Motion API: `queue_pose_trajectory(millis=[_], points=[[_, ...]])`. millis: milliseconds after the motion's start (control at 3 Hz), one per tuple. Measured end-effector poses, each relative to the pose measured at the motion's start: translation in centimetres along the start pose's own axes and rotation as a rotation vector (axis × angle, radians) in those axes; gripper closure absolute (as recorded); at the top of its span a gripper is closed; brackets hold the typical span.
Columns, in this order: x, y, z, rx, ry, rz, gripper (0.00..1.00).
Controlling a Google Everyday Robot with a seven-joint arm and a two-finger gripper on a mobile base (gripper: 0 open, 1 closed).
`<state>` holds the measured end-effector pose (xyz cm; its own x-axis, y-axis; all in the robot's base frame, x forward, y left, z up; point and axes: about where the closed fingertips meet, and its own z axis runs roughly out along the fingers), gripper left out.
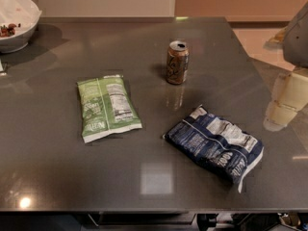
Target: Move blue chip bag near orange can
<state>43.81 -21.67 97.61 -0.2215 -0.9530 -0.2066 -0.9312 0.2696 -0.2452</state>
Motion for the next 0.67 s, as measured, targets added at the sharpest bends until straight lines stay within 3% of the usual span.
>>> queue_pose_trajectory(millis=[667], points=[[0.06, 0.26, 0.93, -0.006, -0.032, 0.002, 0.0]])
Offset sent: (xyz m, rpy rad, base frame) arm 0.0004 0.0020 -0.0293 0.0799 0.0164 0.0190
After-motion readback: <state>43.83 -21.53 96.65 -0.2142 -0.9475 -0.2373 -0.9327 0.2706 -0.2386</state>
